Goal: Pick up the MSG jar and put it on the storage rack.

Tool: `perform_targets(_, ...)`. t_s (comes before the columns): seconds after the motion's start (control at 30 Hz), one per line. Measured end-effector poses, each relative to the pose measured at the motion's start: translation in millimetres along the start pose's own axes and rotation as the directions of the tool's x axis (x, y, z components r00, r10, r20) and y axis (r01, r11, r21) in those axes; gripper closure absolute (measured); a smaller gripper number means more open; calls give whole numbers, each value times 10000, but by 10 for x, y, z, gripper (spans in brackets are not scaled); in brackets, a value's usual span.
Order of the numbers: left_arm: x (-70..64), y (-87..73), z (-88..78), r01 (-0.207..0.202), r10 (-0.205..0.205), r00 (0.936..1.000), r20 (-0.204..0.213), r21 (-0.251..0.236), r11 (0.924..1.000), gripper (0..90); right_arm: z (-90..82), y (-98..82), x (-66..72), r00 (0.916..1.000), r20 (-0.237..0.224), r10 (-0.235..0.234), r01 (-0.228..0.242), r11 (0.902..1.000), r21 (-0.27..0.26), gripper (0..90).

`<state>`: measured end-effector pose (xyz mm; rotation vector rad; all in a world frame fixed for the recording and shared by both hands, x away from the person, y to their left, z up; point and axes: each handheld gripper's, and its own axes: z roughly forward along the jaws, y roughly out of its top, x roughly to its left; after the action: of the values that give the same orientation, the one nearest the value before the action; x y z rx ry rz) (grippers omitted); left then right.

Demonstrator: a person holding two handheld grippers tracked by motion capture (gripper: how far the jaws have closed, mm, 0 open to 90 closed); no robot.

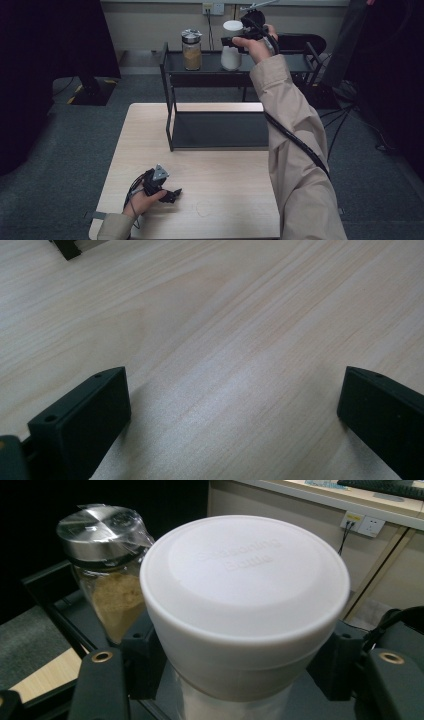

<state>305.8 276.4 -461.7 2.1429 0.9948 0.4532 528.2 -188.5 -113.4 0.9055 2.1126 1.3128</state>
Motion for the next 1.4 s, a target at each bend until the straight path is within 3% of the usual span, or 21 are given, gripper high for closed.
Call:
perform_targets(0.03, -2, -2, 0, 27, -27, 10000, -3, -6, 10000, 0, 13, -55, -5, 9996, 33, 267, -266, 9994, -203, 347)
perform_targets(0.13, -2, -1, 0, 25, -25, 10000, -1, -5, 10000, 0, 17, -87, -16, 9988, 33, 488, -487, 9984, -302, 348)
perform_targets(0.37, -2, -2, 0, 29, -29, 10000, -2, -7, 10000, 0, 37, -91, 11, 9995, 88, 302, -299, 9989, -348, 347)
perform_targets(0.67, 0, 0, 0, -1, 1, 10000, -1, -2, 10000, 0, 32, -95, -10, 9992, 95, 393, -390, 9988, -279, 338)
perform_targets(0.93, -1, -1, 1, 20, -20, 10000, 4, -3, 10000, 0, -11, -154, -3, 9984, 194, 532, -524, 9978, -406, 153)
perform_targets(1.17, -2, -3, 2, 22, -22, 10000, -5, -16, 10000, 0, -93, -236, -6, 9980, 0, 632, -631, 9962, -597, 26)
perform_targets(1.4, -2, -3, 2, 22, -22, 10000, -7, -17, 10000, 0, -203, -351, 30, 9983, -91, 579, -584, 9959, -686, 0)
